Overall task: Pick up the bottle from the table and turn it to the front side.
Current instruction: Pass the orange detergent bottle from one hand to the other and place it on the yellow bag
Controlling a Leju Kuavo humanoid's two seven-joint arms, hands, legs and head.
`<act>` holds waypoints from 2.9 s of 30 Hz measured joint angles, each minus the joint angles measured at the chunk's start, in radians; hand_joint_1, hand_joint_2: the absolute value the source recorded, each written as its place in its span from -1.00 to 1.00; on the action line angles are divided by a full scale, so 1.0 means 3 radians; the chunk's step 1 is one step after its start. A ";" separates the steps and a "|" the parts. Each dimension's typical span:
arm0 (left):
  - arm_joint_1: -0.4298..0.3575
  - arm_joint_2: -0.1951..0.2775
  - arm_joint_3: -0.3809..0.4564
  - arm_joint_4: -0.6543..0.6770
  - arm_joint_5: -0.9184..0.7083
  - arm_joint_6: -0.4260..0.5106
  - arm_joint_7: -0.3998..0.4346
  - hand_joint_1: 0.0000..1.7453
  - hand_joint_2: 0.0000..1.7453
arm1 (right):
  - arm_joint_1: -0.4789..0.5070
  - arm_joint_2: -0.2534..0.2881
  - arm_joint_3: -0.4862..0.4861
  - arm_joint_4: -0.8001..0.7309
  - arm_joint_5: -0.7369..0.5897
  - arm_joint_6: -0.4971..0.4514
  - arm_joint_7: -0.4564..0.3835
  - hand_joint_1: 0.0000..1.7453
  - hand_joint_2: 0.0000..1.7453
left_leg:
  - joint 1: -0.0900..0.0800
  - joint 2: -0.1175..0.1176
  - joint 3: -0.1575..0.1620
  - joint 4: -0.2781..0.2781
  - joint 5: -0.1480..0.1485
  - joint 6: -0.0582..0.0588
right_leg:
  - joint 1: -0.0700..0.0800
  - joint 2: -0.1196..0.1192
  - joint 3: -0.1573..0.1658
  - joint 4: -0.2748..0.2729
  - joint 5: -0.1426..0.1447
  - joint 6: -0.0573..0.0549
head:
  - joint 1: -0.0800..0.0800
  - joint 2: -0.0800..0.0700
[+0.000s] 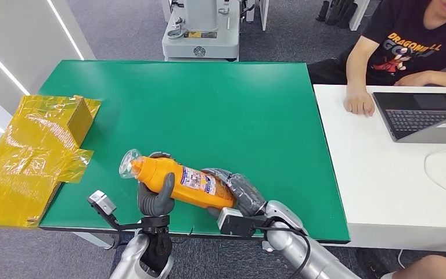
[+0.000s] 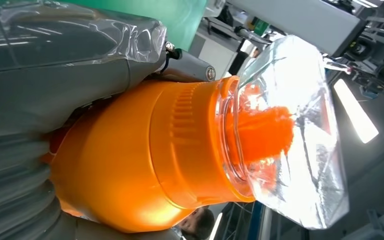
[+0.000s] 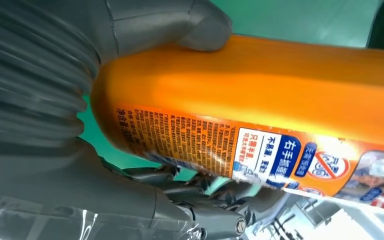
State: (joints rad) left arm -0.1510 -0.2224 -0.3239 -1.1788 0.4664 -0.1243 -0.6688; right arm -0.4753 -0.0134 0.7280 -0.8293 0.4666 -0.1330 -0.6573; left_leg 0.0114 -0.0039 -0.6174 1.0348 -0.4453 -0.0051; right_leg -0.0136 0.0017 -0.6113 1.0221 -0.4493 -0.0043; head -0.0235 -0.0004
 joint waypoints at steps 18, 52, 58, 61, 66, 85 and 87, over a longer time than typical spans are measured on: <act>0.0004 0.0030 0.0002 -0.0173 -0.0291 0.0160 -0.0082 1.00 1.00 | 0.0336 0.0023 -0.0152 -0.0482 -0.0372 -0.0527 -0.0056 -1.00 1.00 | 0.0000 0.0000 0.0000 0.0000 0.0000 0.0000 | 0.0000 -0.0001 0.0000 0.0000 0.0000 0.0000 | 0.0000 0.0000; -0.1607 0.2217 -0.0330 0.0250 -0.4093 0.0695 0.1205 1.00 1.00 | 0.1468 0.0214 -0.0386 -0.2462 -0.1041 -0.0516 -0.0144 -1.00 1.00 | 0.0004 0.0028 -0.0002 -0.0005 0.0006 -0.0014 | 0.0003 0.0029 -0.0019 0.0007 0.0005 -0.0015 | 0.0002 0.0000; -0.1691 0.2329 -0.0455 0.0520 -0.4562 0.0663 0.1547 1.00 1.00 | 0.1513 0.0263 -0.0451 -0.2523 -0.0954 -0.0389 -0.0144 -1.00 1.00 | 0.0003 0.0028 -0.0003 -0.0005 0.0006 -0.0013 | 0.0002 0.0030 -0.0019 0.0006 0.0006 -0.0015 | 0.0002 0.0000; -0.1755 0.2335 -0.0502 0.0801 -0.4811 0.0738 0.1635 1.00 1.00 | 0.1544 0.0297 -0.0497 -0.2556 -0.0909 -0.0334 -0.0144 -1.00 1.00 | 0.0003 0.0028 -0.0003 -0.0005 0.0007 -0.0014 | 0.0003 0.0029 -0.0019 0.0006 0.0006 -0.0016 | 0.0001 0.0000; -0.1868 0.2285 -0.0575 0.1396 -0.5057 0.0816 0.1497 1.00 1.00 | 0.1580 0.0350 -0.0554 -0.2595 -0.0861 -0.0271 -0.0142 -1.00 1.00 | 0.0003 0.0029 -0.0003 -0.0005 0.0007 -0.0014 | 0.0003 0.0030 -0.0019 0.0006 0.0006 -0.0016 | 0.0001 0.0000; -0.1995 0.1808 -0.0989 0.2649 -0.5640 0.1104 0.1813 -0.99 1.00 | 0.1591 0.0410 -0.0594 -0.2566 -0.0774 -0.0312 -0.0142 -1.00 1.00 | 0.0002 -0.0004 0.0004 -0.0008 0.0013 -0.0019 | 0.0001 -0.0004 -0.0001 0.0007 0.0000 -0.0018 | 0.0002 0.0000; -0.1990 0.1785 -0.0990 0.2675 -0.5650 0.1141 0.1860 -1.00 1.00 | 0.1592 0.0410 -0.0594 -0.2551 -0.0778 -0.0336 -0.0142 -1.00 1.00 | 0.0002 -0.0006 0.0008 -0.0009 0.0016 -0.0020 | 0.0001 -0.0006 0.0003 0.0007 0.0001 -0.0019 | 0.0002 0.0000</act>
State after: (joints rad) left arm -0.7479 0.3131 -0.6208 -0.3763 -1.2285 0.2180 -0.1107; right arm 0.0023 0.1095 0.5497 -1.5947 0.2333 -0.2339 -0.7000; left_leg 0.0121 -0.0059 -0.6150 1.0321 -0.4406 -0.0112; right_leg -0.0131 -0.0002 -0.6104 1.0243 -0.4490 -0.0100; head -0.0229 -0.0004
